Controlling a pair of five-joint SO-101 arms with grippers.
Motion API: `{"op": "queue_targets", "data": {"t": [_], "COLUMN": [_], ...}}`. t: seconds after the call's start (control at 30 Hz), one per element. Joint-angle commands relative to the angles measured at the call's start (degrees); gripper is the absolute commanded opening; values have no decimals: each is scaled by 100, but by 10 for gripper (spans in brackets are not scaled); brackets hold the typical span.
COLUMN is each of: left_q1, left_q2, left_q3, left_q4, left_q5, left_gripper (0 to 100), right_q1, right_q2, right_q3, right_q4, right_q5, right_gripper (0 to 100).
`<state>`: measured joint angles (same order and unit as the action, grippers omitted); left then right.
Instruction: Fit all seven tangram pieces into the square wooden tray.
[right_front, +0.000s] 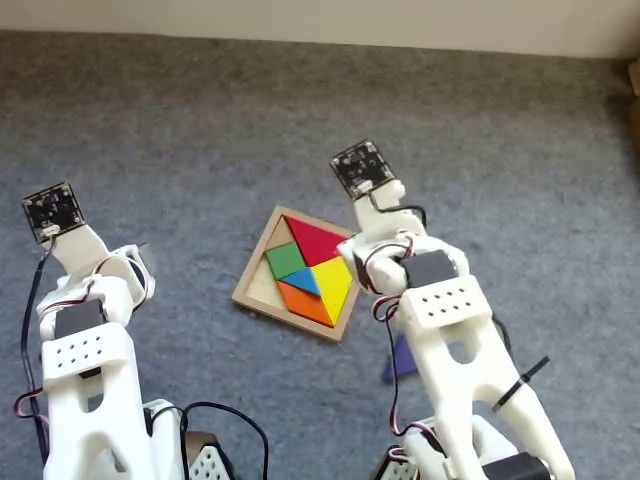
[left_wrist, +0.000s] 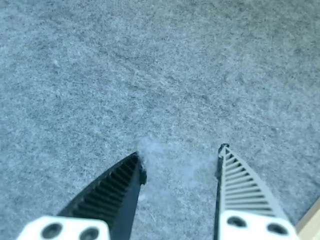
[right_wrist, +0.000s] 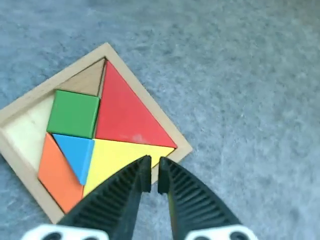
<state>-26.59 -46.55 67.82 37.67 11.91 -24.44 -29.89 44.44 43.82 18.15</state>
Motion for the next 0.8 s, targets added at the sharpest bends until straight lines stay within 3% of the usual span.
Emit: {"op": "queue_targets", "data": {"t": [0.0, 0.3, 0.77], "left_q1": [136, 145, 251], "left_q2": [-101, -101, -136], "left_q3": [-31, -31, 224], "left_q4": [-88, -88, -475], "left_q5": [-44, -53, -53], "left_gripper": [228, 228, 228], "right_q1": [-479, -971, -1059], "right_q2": [-136, 716, 1974], "right_q3": [-40, 901, 708], "right_q4": [-312, -2352, -2422], "right_q5": [-70, -70, -35], "right_gripper": [29, 29, 29]}}
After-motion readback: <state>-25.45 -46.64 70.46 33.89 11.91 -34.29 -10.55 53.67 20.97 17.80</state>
